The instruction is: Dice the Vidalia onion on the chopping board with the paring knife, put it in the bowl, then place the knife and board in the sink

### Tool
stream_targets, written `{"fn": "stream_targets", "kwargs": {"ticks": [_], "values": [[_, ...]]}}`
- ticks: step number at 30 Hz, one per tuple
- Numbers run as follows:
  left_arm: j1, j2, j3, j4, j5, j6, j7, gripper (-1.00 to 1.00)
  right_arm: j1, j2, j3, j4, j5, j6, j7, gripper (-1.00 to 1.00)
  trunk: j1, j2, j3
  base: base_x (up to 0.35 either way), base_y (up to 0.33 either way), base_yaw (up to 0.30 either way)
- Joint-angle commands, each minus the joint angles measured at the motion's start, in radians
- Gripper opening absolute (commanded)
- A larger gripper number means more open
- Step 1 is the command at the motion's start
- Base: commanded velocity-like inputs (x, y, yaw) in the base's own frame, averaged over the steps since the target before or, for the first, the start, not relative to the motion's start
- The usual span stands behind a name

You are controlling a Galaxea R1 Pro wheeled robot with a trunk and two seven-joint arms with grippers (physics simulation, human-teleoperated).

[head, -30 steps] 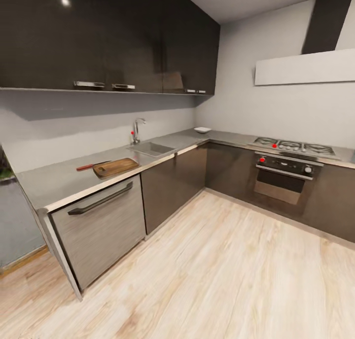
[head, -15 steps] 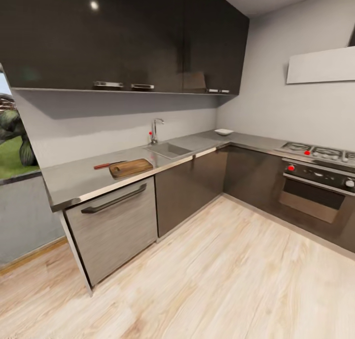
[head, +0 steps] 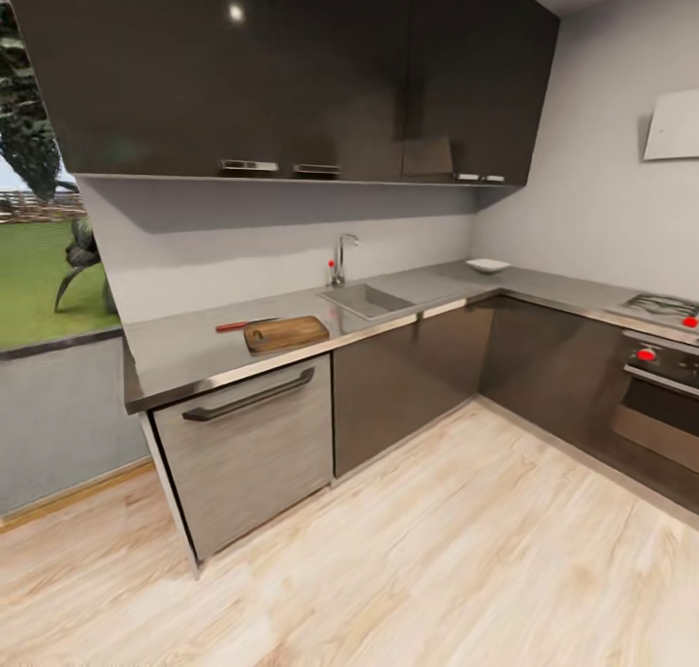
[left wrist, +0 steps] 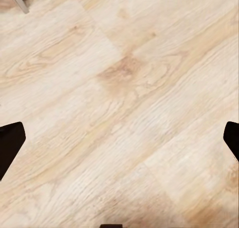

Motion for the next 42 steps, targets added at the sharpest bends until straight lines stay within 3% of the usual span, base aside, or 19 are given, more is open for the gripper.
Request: {"fn": "stream_targets", "kwargs": {"ticks": [1,25,34,42], "values": [[0.000,0.000,0.000,-0.001,-0.001,-0.002,0.000,1.00,0.000,0.000,0.001,0.001,0.001,-0.003,-0.003,1.00,0.000,0.000,-0.001,0.210,-0.178,0.284],[0.000,0.001,0.000,0.000,-0.001,-0.002,0.000,1.00,-0.001,0.000,0.002,0.001,0.001,-0.003,-0.003,1.00,0.000,0.000,-0.001,0.204,-0.174,0.284],[0.001,0.000,0.000,0.003,-0.001,-0.002,0.000,1.00,0.000,0.000,0.002,0.001,0.001,-0.003,-0.003,1.00,0.000,0.000,-0.001,0.037,-0.044,0.284],[0.000,0.000,0.000,0.005,-0.001,-0.002,0.000,1.00,0.000,0.000,0.001,0.001,0.001,-0.003,-0.003,1.00,0.000,0.000,-0.001,0.001,-0.248,0.284]]}}
